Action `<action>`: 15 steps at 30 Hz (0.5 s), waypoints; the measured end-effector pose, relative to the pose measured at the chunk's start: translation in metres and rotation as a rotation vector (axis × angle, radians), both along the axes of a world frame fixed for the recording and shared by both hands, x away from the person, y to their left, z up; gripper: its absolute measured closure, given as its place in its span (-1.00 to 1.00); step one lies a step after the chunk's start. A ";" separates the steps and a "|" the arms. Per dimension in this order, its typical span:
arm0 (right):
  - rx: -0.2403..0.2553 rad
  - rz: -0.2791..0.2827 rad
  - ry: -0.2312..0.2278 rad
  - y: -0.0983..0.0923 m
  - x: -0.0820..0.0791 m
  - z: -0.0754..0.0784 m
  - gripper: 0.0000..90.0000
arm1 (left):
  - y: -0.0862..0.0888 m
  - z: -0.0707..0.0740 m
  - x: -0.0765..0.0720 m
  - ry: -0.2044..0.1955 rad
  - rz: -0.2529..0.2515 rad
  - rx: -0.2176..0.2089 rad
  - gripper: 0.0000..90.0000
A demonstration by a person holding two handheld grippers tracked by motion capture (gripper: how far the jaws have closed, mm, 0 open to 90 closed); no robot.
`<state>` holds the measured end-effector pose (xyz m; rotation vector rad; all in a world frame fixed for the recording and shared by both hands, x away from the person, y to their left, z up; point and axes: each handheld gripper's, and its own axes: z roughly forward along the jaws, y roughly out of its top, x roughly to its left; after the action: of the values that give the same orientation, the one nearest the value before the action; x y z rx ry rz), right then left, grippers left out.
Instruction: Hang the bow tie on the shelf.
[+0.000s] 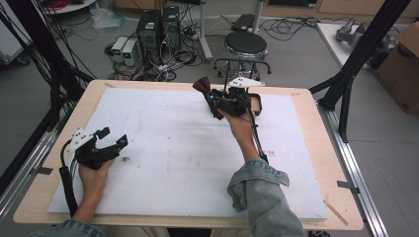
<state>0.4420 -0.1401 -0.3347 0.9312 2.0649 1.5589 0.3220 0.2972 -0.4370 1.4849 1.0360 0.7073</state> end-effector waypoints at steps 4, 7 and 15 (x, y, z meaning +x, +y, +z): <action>-0.011 -0.005 -0.011 0.006 0.006 0.006 0.68 | 0.000 0.000 0.000 -0.001 -0.001 -0.002 -0.56; -0.015 -0.018 -0.018 0.009 0.011 0.010 0.68 | 0.000 0.000 0.000 -0.001 -0.002 -0.003 -0.56; 0.001 -0.057 -0.031 0.012 0.025 0.018 0.68 | 0.000 0.000 0.000 -0.002 -0.006 -0.006 -0.56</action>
<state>0.4675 -0.1278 -0.3166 0.9517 1.9988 1.5356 0.3221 0.2975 -0.4369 1.4815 1.0310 0.7007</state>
